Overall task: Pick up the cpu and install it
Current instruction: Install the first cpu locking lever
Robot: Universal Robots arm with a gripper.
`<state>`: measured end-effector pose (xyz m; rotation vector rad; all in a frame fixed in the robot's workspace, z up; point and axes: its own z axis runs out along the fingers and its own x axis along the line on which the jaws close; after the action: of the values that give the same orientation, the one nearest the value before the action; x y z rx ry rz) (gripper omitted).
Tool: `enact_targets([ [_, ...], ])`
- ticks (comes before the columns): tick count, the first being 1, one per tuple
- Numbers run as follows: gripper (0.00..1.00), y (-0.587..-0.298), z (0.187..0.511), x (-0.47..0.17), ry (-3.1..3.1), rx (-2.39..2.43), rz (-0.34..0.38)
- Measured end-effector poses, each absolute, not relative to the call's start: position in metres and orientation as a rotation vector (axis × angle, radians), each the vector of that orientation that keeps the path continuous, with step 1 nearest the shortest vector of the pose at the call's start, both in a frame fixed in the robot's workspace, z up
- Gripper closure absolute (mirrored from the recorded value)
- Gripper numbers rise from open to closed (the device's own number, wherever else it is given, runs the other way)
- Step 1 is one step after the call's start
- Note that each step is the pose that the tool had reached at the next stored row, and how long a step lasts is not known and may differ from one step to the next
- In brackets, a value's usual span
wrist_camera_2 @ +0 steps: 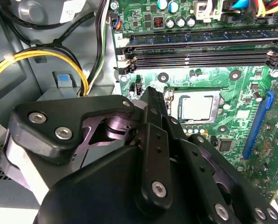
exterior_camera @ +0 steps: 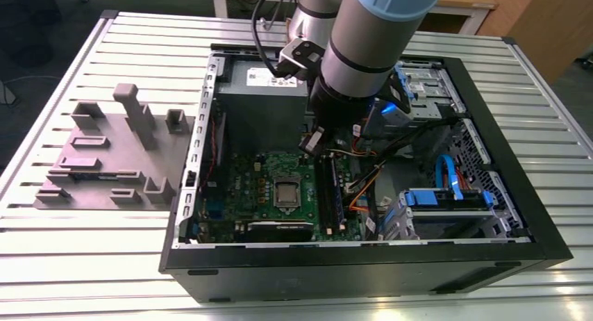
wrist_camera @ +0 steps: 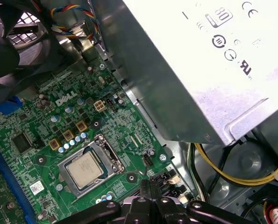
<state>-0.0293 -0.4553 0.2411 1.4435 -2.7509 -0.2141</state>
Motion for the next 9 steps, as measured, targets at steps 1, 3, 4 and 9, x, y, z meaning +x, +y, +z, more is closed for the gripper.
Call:
enact_targets([
  [1,0.9,-0.4553,0.2411,-0.0293,-2.751,1.443,-0.214],
  [3,0.9,-0.455,0.241,-0.0294,-2.751,1.443,-0.214],
  [4,0.9,-0.4548,0.241,-0.0294,-2.751,1.443,-0.214],
  [9,0.9,-0.4532,0.2409,-0.029,-2.751,1.443,-0.214],
])
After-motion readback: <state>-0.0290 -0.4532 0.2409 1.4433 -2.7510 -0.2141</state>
